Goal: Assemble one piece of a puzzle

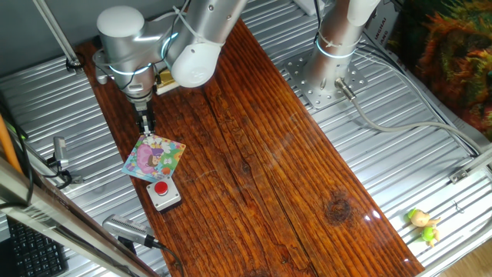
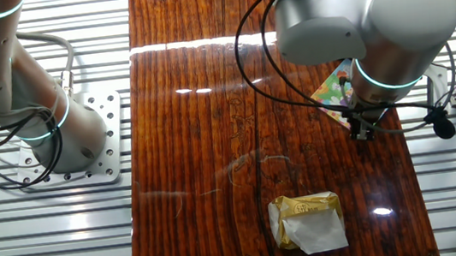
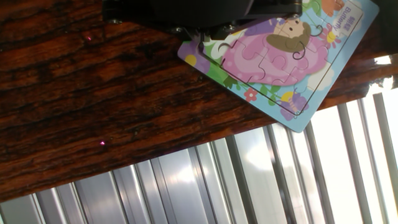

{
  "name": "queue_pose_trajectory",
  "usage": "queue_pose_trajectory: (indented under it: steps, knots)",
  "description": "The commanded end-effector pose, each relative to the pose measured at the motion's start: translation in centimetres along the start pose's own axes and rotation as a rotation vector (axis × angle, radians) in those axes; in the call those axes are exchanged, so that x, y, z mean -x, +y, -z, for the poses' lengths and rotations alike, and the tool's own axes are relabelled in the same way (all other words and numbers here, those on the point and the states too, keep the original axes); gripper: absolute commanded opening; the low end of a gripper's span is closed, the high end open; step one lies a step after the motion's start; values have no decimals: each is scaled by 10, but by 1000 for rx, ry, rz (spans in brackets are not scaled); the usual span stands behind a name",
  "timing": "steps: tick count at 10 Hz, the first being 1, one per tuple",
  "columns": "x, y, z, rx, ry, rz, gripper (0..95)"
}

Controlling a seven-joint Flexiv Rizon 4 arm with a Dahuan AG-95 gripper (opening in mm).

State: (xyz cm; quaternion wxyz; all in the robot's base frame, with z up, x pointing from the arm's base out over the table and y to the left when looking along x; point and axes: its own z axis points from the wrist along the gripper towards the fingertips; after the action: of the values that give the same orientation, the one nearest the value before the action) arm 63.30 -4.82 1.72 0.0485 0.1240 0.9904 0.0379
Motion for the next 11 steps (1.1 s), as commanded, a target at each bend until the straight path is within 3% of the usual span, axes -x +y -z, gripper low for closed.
queue_pose_trajectory:
  steps: [1,11]
  knots:
    - [0,0,0,2,-3,0,0]
    - [0,0,-2,6,-18,-3,0]
